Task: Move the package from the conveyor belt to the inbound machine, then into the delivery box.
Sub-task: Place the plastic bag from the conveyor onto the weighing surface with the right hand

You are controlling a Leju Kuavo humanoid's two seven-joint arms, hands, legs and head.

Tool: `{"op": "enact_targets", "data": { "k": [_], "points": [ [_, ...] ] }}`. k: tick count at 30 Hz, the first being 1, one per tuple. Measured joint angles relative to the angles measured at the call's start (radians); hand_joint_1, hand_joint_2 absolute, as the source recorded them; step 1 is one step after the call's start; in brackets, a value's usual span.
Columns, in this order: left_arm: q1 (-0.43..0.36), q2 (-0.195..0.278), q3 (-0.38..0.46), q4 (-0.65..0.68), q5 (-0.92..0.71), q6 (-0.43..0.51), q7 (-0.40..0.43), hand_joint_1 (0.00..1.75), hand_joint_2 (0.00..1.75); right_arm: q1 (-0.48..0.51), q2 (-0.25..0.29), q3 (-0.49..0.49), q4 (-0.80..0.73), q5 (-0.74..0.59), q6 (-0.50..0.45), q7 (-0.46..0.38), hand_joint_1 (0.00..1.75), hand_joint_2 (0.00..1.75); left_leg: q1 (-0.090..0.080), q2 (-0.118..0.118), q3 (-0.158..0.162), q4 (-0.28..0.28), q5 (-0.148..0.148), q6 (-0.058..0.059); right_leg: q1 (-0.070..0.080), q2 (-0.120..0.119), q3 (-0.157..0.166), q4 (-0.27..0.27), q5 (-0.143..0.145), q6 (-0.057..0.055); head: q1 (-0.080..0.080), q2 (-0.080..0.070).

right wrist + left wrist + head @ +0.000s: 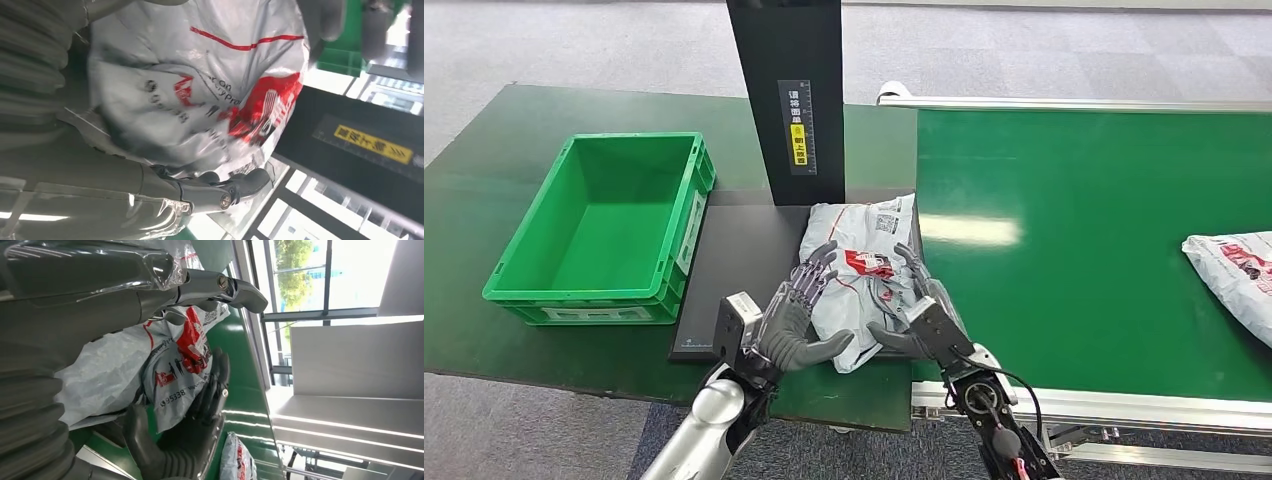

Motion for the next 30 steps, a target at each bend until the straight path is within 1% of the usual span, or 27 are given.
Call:
{"op": "enact_targets", "data": {
  "k": [7, 11, 17, 30],
  "points": [
    [0.030, 0.001, 0.023, -0.024, 0.006, 0.003, -0.001, 0.00, 1.75, 0.155, -0.005, -0.114, -0.205, -0.157, 0.050, -0.067, 0.00, 1.75, 0.000, 0.000, 0.000, 0.000, 0.000, 0.000, 0.000, 0.000, 0.000, 0.000, 0.000, 0.000, 0.000, 0.000],
    [0.044, 0.001, 0.033, -0.038, 0.005, 0.010, -0.001, 0.00, 1.75, 0.207, 0.000, -0.176, -0.280, -0.208, 0.071, -0.082, 0.00, 1.75, 0.000, 0.000, 0.000, 0.000, 0.000, 0.000, 0.000, 0.000, 0.000, 0.000, 0.000, 0.000, 0.000, 0.000],
    [0.051, 0.001, 0.038, -0.047, 0.004, 0.012, -0.001, 0.00, 1.75, 0.234, 0.006, -0.216, -0.330, -0.217, 0.077, -0.085, 0.00, 1.75, 0.000, 0.000, 0.000, 0.000, 0.000, 0.000, 0.000, 0.000, 0.000, 0.000, 0.000, 0.000, 0.000, 0.000],
    [0.058, 0.000, 0.047, -0.053, -0.010, 0.025, -0.001, 0.00, 1.75, 0.244, 0.015, -0.242, -0.351, -0.219, 0.078, -0.085, 0.00, 1.75, 0.000, 0.000, 0.000, 0.000, 0.000, 0.000, 0.000, 0.000, 0.000, 0.000, 0.000, 0.000, 0.000, 0.000]
  ]
}}
